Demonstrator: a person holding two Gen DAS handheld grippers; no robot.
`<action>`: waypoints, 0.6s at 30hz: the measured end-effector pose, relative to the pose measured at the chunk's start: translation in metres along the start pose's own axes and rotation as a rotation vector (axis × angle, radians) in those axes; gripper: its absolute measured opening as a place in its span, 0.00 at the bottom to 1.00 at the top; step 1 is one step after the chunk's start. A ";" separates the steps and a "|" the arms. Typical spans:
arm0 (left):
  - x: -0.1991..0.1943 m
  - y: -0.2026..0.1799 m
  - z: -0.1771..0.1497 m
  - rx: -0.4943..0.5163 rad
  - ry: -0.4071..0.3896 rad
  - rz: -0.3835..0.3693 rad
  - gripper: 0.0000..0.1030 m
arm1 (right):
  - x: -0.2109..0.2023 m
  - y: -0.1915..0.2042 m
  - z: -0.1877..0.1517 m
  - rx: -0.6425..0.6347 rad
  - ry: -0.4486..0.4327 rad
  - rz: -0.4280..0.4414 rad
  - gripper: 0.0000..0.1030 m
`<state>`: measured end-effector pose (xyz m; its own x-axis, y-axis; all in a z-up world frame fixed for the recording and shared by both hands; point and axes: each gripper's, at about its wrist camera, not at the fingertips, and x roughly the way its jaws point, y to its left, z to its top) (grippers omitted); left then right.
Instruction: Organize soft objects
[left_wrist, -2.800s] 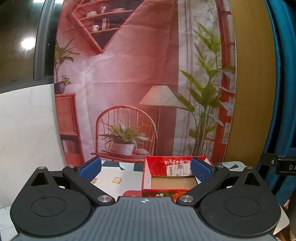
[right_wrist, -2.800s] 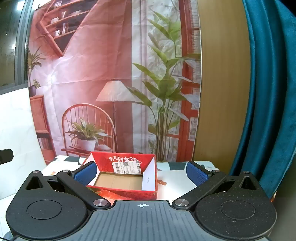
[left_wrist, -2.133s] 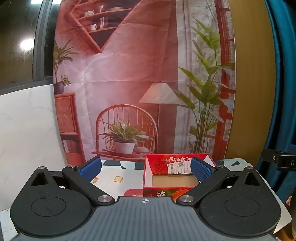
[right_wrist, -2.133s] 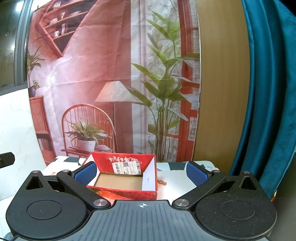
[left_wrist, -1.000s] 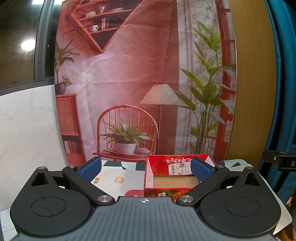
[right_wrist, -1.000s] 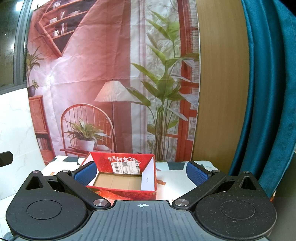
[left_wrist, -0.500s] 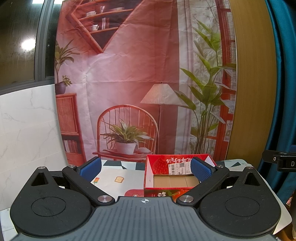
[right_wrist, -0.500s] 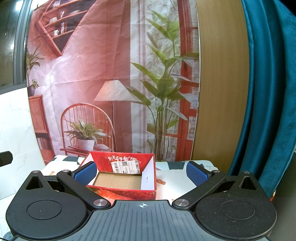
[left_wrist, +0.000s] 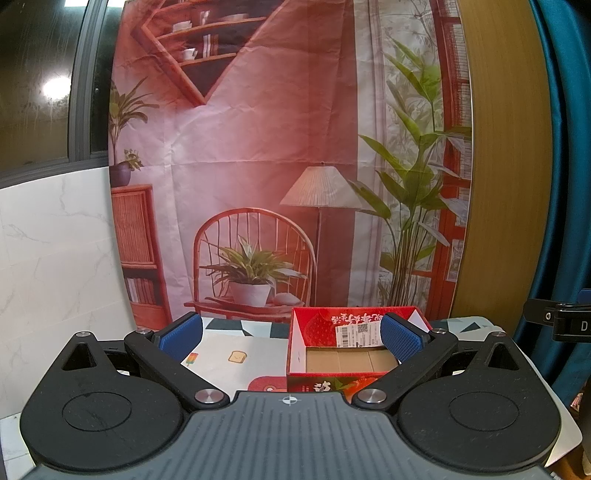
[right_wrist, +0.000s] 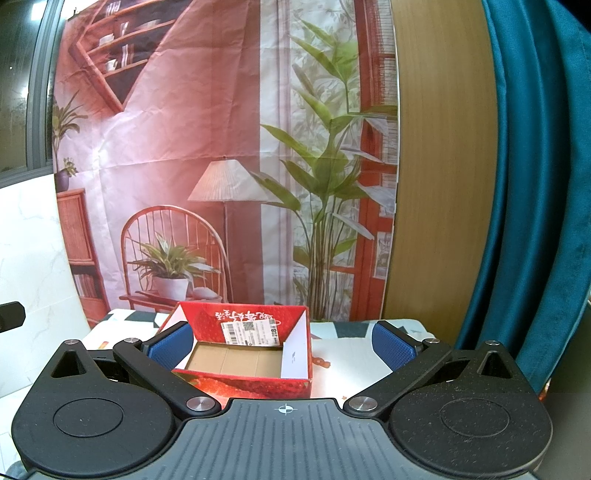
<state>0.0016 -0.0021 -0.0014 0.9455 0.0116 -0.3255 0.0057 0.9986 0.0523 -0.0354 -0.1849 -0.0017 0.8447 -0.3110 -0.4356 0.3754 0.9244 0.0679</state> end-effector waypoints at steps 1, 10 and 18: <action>0.000 0.000 0.000 0.000 0.000 0.000 1.00 | 0.000 0.000 0.000 0.000 0.000 0.000 1.00; 0.001 0.001 -0.001 -0.003 0.005 -0.004 1.00 | 0.000 0.003 0.002 0.001 0.001 0.001 1.00; 0.009 0.003 -0.008 -0.010 0.014 0.016 1.00 | 0.008 -0.009 -0.011 0.035 -0.004 0.048 1.00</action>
<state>0.0072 0.0013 -0.0120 0.9407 0.0278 -0.3382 -0.0121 0.9988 0.0485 -0.0361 -0.1935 -0.0159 0.8633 -0.2676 -0.4278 0.3477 0.9299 0.1201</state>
